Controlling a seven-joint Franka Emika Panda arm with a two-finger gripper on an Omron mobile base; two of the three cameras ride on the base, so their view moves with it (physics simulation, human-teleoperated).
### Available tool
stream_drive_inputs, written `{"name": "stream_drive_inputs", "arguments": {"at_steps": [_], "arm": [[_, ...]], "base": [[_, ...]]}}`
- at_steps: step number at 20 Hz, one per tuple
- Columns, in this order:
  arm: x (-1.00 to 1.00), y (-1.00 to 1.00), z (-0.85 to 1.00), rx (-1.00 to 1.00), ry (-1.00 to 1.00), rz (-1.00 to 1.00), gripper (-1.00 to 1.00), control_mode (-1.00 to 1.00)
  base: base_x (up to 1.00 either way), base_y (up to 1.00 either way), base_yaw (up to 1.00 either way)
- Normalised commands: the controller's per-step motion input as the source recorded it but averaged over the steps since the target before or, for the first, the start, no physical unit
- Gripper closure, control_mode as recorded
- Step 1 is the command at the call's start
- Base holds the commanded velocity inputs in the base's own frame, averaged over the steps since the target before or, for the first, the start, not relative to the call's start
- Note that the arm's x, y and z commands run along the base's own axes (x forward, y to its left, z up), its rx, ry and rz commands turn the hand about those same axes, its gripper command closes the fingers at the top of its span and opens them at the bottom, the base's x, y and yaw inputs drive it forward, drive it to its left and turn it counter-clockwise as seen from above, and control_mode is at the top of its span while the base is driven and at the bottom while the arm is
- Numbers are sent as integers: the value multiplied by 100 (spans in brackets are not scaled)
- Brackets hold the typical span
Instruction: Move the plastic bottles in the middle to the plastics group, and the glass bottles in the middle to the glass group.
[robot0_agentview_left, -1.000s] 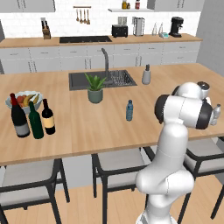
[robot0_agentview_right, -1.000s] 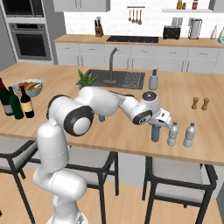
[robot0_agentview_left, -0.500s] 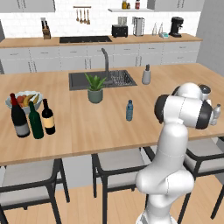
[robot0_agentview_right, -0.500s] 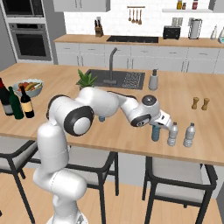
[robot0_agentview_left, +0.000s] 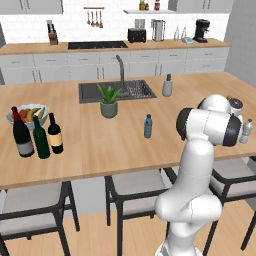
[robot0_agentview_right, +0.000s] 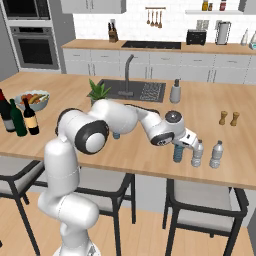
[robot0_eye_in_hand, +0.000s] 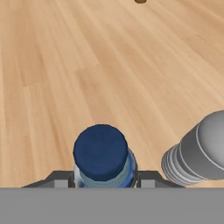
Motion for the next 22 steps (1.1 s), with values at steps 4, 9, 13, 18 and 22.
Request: {"name": "stream_drive_inputs", "arguments": {"at_steps": [4, 9, 13, 18, 22], "arm": [[0, 0, -8, 0, 0, 0, 100, -100], [0, 16, 0, 0, 0, 0, -100, -100], [0, 0, 0, 0, 0, 0, -100, -100], [0, 0, 3, 0, 0, 0, -100, -100], [-17, 0, 32, 0, -5, 0, -100, -100]], "base": [[0, 0, 0], [0, 0, 0], [0, 0, 0], [0, 0, 0], [0, 0, 0]]}}
